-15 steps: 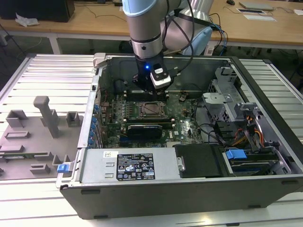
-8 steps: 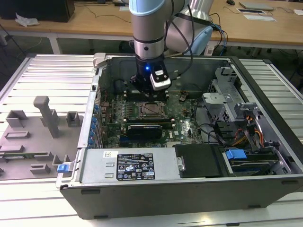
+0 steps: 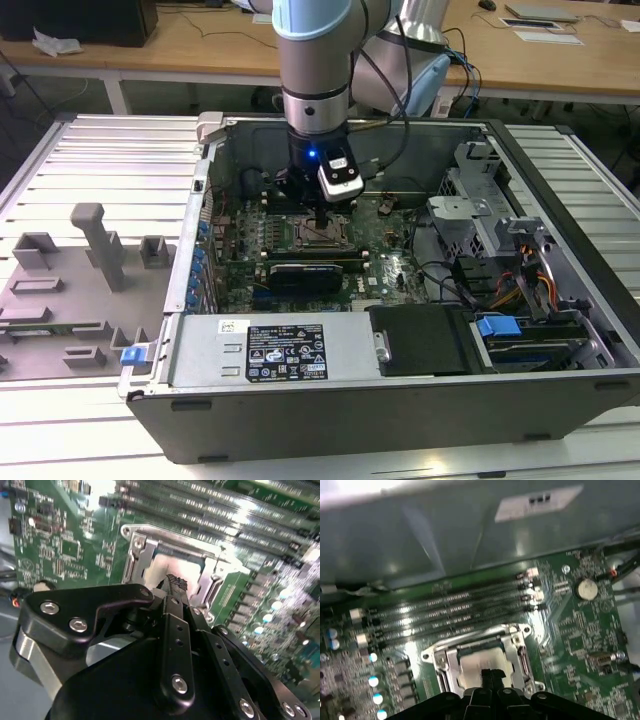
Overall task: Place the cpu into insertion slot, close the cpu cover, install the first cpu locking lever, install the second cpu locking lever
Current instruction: 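Install the first cpu locking lever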
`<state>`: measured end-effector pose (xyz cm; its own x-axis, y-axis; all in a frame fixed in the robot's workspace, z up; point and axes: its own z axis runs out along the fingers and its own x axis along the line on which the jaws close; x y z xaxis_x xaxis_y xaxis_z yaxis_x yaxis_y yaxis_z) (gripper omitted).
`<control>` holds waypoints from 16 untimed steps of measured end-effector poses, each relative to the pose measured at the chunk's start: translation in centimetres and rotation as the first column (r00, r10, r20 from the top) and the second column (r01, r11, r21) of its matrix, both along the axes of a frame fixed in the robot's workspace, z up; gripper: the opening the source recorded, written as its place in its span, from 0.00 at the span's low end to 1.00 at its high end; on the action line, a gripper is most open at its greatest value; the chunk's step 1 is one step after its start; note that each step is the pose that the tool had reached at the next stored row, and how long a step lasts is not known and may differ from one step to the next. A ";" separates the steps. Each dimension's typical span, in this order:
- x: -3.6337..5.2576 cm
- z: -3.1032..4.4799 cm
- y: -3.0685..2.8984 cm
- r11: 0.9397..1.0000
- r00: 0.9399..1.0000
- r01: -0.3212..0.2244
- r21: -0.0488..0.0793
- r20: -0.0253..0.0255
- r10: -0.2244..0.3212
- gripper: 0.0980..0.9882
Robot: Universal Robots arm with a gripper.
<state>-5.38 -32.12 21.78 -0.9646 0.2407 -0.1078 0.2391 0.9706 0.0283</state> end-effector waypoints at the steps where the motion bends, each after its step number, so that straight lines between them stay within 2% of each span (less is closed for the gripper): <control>1: 0.00 -0.01 -0.18 1.000 1.000 0.000 -0.006 0.000 0.000 0.01; 6: -0.01 0.07 -0.36 1.000 1.000 -0.001 -0.009 0.000 0.001 0.01; 8: 0.00 0.66 -0.36 1.000 1.000 -0.005 -0.009 0.000 0.005 0.01; 16: -0.01 2.07 -0.36 0.999 0.999 -0.034 -0.009 0.000 0.034 0.01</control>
